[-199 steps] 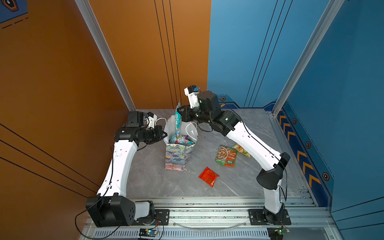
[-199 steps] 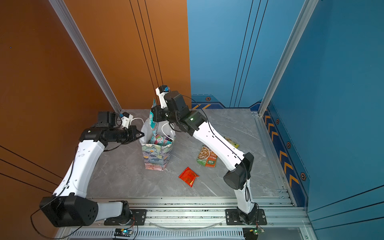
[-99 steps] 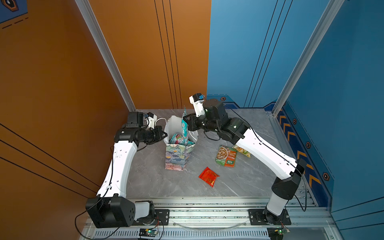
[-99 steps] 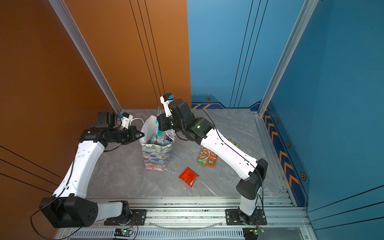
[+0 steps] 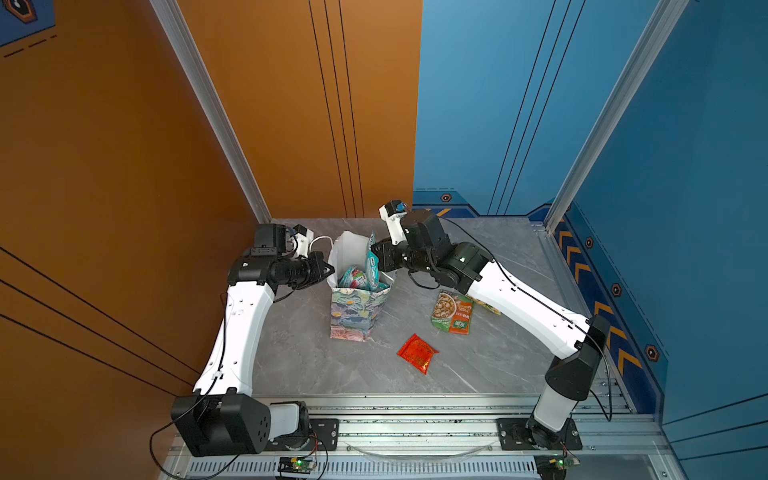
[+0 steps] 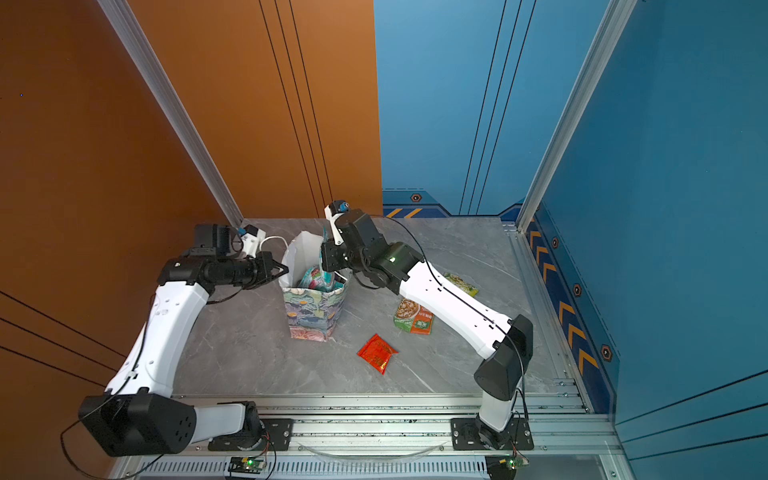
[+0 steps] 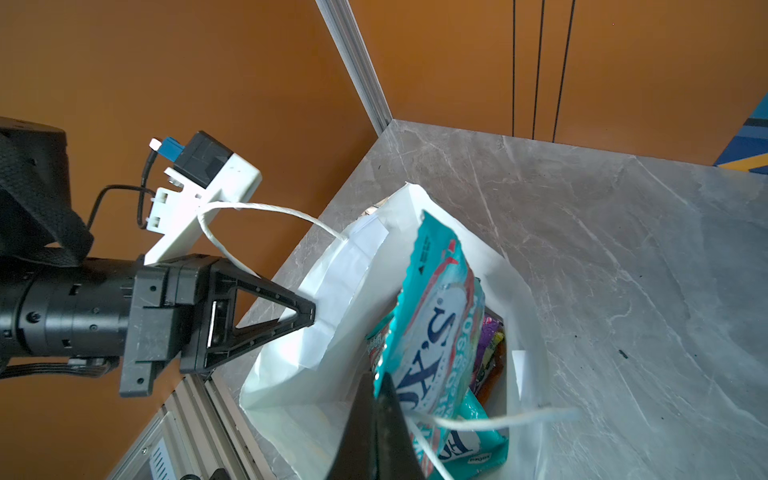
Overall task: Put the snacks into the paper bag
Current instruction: 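Lower the Mint Blossom bag into the paper bag opening with the right gripper, then open the right gripper and draw it back from the paper bag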
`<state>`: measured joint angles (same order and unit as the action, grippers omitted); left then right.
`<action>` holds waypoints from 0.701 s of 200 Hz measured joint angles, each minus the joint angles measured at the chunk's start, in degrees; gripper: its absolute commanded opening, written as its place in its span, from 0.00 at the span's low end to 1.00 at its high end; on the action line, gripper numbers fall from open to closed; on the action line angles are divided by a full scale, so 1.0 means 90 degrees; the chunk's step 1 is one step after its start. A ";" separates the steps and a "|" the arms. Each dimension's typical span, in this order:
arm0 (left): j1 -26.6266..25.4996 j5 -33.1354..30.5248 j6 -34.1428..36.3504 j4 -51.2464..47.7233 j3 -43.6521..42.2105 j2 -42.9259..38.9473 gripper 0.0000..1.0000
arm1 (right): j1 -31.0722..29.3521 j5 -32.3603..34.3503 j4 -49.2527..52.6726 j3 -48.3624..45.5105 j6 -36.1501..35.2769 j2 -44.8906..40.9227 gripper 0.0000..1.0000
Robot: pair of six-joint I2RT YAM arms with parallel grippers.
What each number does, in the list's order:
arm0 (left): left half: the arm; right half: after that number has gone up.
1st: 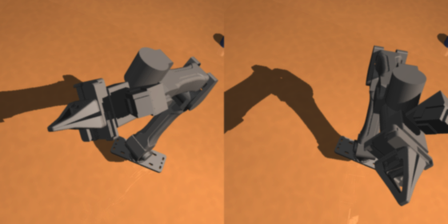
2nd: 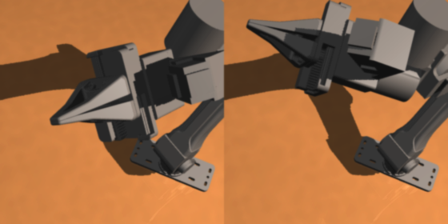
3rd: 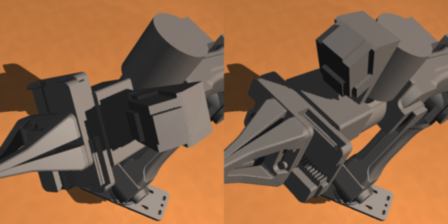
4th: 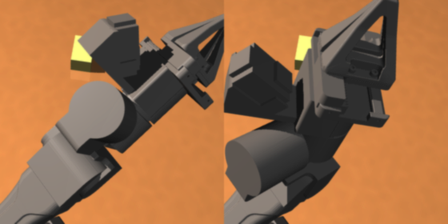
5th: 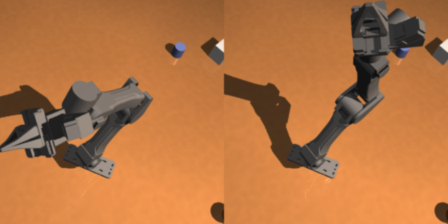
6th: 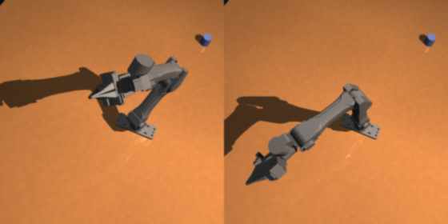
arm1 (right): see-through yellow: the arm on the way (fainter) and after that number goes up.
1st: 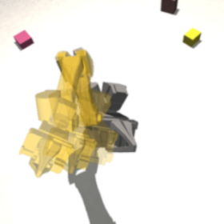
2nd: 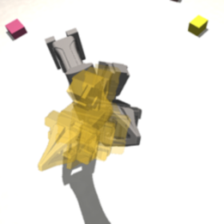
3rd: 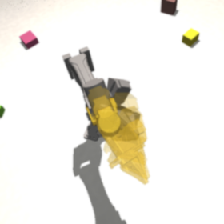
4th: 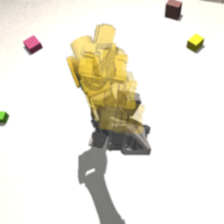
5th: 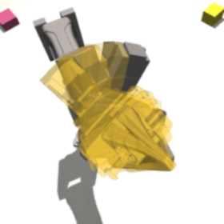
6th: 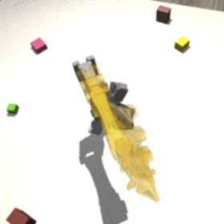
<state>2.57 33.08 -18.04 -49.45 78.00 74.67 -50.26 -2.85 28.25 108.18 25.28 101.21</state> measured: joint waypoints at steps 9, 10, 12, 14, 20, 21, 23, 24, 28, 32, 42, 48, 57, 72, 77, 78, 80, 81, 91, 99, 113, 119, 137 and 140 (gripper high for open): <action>0.0000 0.0000 0.0000 0.0000 0.0000 0.0000 0.00 | 0.0000 0.0017 0.0002 -0.0007 -0.0002 0.0000 0.00; 0.0000 0.0000 0.0000 0.0000 0.0000 0.0000 0.00 | 0.0000 0.0017 0.0002 -0.0007 -0.0002 0.0000 0.00; 0.0000 0.0000 0.0002 0.0000 0.0000 0.0000 0.00 | 0.0000 0.0019 0.0002 -0.0010 -0.0005 0.0000 0.00; 0.0000 0.0000 0.0000 0.0000 0.0000 0.0000 0.00 | 0.0000 0.0019 0.0002 -0.0010 -0.0007 0.0000 0.00; 0.0000 0.0000 0.0002 0.0000 0.0000 0.0000 0.00 | 0.0000 0.0024 0.0002 -0.0012 -0.0024 0.0000 0.00; 0.0000 0.0000 0.0000 0.0000 0.0000 0.0000 0.00 | 0.0000 0.0024 0.0002 -0.0012 -0.0024 0.0000 0.00; 0.0000 0.0000 0.0000 0.0000 0.0000 0.0000 0.00 | 0.0000 0.0029 0.0002 -0.0015 -0.0032 0.0000 0.00; 0.0000 0.0000 0.0000 0.0000 0.0000 0.0000 0.00 | 0.0000 0.0032 0.0002 -0.0015 -0.0034 0.0000 0.00; 0.0000 0.0000 0.0002 0.0000 0.0000 0.0000 0.00 | 0.0000 0.0044 0.0002 -0.0015 -0.0046 0.0000 0.00; 0.0000 0.0000 0.0000 0.0000 0.0000 0.0000 0.00 | 0.0000 0.0051 0.0002 -0.0017 -0.0051 0.0000 0.00; 0.0000 0.0000 0.0002 0.0000 0.0000 0.0000 0.00 | 0.0000 0.0073 0.0002 -0.0017 -0.0070 0.0000 0.00; 0.0000 0.0002 0.0002 0.0000 0.0000 0.0000 0.00 | 0.0000 0.0092 0.0002 -0.0017 -0.0085 0.0000 0.00; 0.0000 0.0000 0.0002 0.0000 0.0000 0.0000 0.00 | 0.0000 0.0129 0.0005 -0.0017 -0.0114 0.0000 0.00; 0.0000 0.0000 0.0002 0.0000 0.0000 0.0000 0.00 | 0.0000 0.0165 0.0005 -0.0017 -0.0126 0.0000 0.00; 0.0000 0.0000 0.0002 0.0000 0.0000 0.0000 0.00 | 0.0000 0.0170 0.0007 -0.0017 -0.0138 0.0000 0.00; 0.0000 0.0000 0.0000 0.0000 0.0000 0.0000 0.00 | 0.0000 0.0172 0.0007 -0.0017 -0.0143 0.0000 0.00; 0.0000 0.0000 0.0002 0.0000 0.0000 0.0000 0.00 | 0.0000 0.0177 0.0007 -0.0017 -0.0141 0.0000 0.00; 0.0000 0.0000 0.0002 0.0000 0.0000 0.0000 0.00 | 0.0000 0.0180 0.0007 -0.0017 -0.0143 0.0000 0.00; 0.0000 0.0000 0.0002 0.0000 0.0000 0.0000 0.00 | 0.0000 0.0182 0.0007 -0.0017 -0.0146 0.0000 0.00; 0.0000 0.0000 0.0002 0.0000 0.0000 0.0000 0.00 | 0.0000 0.0182 0.0007 -0.0017 -0.0148 0.0000 0.00; 0.0000 0.0000 0.0002 0.0000 0.0000 -0.0002 0.00 | 0.0000 0.0182 0.0007 -0.0017 -0.0148 0.0000 0.00; 0.0007 0.0000 0.0002 0.0000 -0.0002 -0.0007 0.00 | 0.0000 0.0182 0.0007 -0.0017 -0.0148 0.0000 0.00; 0.0007 0.0000 0.0002 0.0000 -0.0027 -0.0034 0.00 | 0.0000 0.0182 0.0010 -0.0017 -0.0151 0.0000 0.00; 0.0007 0.0000 0.0002 0.0000 -0.0029 -0.0036 0.00 | 0.0000 0.0182 0.0010 -0.0017 -0.0151 0.0000 0.00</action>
<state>2.63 33.08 -18.02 -49.45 77.73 74.35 -50.26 -1.21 28.34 108.03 23.92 101.21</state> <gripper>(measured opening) 0.048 0.047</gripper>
